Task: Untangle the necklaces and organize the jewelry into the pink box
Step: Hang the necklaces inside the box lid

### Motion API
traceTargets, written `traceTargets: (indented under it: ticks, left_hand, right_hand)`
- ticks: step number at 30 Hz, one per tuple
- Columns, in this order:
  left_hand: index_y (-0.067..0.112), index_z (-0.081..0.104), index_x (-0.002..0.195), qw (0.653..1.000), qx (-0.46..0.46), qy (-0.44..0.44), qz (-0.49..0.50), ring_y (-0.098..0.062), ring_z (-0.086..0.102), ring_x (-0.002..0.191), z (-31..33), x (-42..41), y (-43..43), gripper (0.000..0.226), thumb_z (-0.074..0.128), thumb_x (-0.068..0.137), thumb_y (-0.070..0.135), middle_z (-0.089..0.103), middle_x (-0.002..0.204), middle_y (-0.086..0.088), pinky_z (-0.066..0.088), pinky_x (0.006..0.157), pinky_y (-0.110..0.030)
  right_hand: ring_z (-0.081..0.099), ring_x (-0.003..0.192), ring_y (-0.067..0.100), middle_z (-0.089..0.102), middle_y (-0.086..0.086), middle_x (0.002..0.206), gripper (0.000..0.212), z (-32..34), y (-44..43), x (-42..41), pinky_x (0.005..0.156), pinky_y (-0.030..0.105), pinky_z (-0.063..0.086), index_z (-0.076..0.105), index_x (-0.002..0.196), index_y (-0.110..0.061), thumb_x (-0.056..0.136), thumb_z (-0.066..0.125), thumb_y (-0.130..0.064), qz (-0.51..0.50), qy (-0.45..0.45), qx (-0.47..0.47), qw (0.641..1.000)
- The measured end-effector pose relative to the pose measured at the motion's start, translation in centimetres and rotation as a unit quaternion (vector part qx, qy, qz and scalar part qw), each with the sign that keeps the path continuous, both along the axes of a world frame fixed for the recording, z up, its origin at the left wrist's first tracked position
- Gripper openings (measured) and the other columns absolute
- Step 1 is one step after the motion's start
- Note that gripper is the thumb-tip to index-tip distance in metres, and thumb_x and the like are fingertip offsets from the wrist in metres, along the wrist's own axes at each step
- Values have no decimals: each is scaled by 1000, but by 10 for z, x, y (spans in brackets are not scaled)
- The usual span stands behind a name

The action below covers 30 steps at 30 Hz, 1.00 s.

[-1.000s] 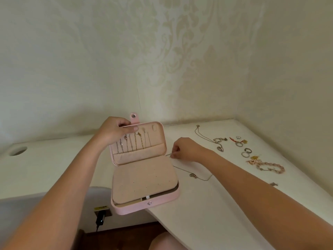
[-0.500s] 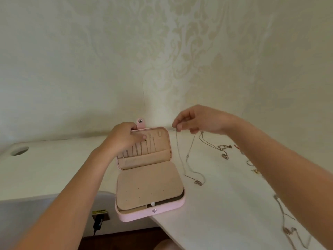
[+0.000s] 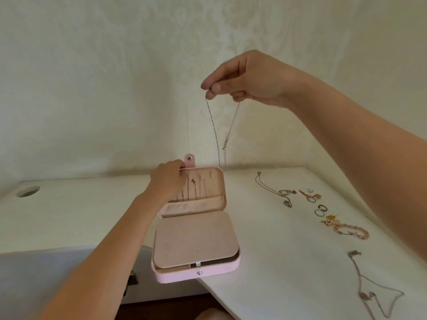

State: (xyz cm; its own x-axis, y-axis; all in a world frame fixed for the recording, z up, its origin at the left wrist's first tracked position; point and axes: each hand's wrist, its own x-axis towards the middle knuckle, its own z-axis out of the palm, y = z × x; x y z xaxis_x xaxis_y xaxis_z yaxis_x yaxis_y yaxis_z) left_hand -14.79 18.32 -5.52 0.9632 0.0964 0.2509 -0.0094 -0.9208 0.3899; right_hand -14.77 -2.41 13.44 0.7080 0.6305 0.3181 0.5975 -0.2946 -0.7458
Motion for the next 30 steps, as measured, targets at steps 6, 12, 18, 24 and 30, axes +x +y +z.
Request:
traceTargets:
  ticks: [6, 12, 18, 24, 30]
  left_hand:
    - [8, 58, 105, 999, 22, -22, -6, -30, 56, 92, -4, 1, 2, 23, 40, 98, 19, 64, 97, -10, 43, 74, -36]
    - [8, 59, 105, 999, 10, -39, -12, -30, 56, 92, -3, -1, 2, 22, 41, 98, 18, 63, 97, -11, 46, 78, -40]
    - [8, 58, 107, 999, 14, -46, -12, -31, 54, 94, -4, -1, 2, 23, 39, 99, 18, 62, 96, -11, 44, 78, -41]
    - [8, 58, 112, 999, 10, -47, -10, -30, 52, 96, -5, -1, 2, 25, 38, 99, 17, 61, 100, -11, 43, 81, -41]
    - [9, 57, 114, 999, 8, -49, -8, -30, 50, 100, -4, -2, 1, 26, 38, 99, 19, 61, 104, -10, 41, 82, -38]
  right_hand:
    - [59, 69, 6, 73, 2, 92, 16, 7, 14, 11, 71, 18, 49, 71, 98, -12, 84, 67, -5, 11, 32, 54, 998]
    - [59, 68, 5, 74, 1, 89, 15, 0, 24, 21, 72, 17, 50, 72, 94, -13, 83, 68, -3, 7, 50, 59, 997]
    - [59, 69, 6, 74, 1, 90, 15, -6, 26, 24, 71, 17, 50, 72, 95, -12, 84, 67, -3, 8, 55, 47, 997]
    - [56, 65, 2, 74, 0, 92, 16, -6, 26, 26, 68, 14, 46, 72, 98, -13, 84, 68, -6, -9, 27, 12, 1000]
    - [57, 69, 2, 75, -2, 90, 17, -11, 28, 31, 66, 13, 46, 73, 98, -13, 83, 69, -8, -14, -7, -36, 999]
